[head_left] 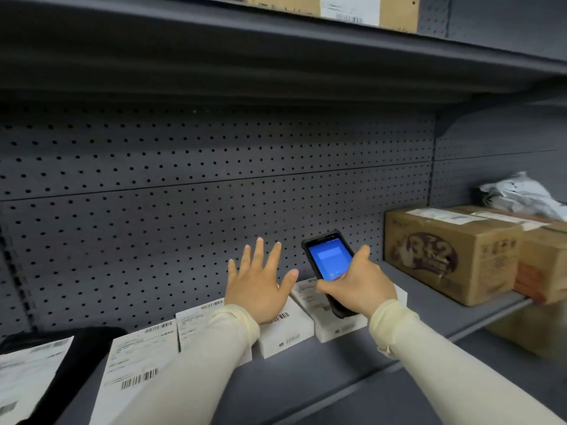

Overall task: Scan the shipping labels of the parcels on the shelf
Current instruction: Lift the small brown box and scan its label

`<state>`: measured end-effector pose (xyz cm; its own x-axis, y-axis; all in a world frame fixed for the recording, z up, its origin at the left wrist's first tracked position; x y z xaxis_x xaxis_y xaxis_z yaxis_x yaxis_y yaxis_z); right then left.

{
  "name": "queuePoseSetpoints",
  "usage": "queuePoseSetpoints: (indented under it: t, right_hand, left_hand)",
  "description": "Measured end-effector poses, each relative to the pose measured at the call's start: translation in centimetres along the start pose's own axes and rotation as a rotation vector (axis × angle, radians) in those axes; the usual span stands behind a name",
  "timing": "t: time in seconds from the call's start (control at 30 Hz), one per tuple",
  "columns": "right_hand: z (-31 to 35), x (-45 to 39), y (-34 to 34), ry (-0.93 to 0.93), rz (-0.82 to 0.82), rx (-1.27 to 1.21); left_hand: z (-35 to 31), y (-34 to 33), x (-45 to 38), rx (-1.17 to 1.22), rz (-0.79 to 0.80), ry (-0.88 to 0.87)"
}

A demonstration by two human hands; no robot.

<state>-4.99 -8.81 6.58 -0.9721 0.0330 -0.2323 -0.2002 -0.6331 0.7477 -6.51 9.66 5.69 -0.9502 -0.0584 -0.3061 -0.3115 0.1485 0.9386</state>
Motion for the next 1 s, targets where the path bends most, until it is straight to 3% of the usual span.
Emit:
queuePoseSetpoints:
  t: [0.4, 1.0]
  right_hand:
    - [-2.8, -7.0, 1.0, -0.064, -0.034, 0.063]
    - [-14.1, -15.7, 4.0, -0.051, 0.084, 0.079]
  left_hand:
    - [-3.6, -2.7, -8.1, 0.008, -0.012, -0.116]
    - [-11.2, -7.0, -12.5, -0.058, 0.022, 0.026]
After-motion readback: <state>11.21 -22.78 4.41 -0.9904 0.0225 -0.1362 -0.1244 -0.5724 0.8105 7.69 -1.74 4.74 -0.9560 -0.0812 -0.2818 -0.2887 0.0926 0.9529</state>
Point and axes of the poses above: each hand's wrist, its own x-axis away from the middle knuckle, its own y-axis out of the back of the hand, z = x × y, the point moved 7 cm from there along -x, towards the middle knuckle
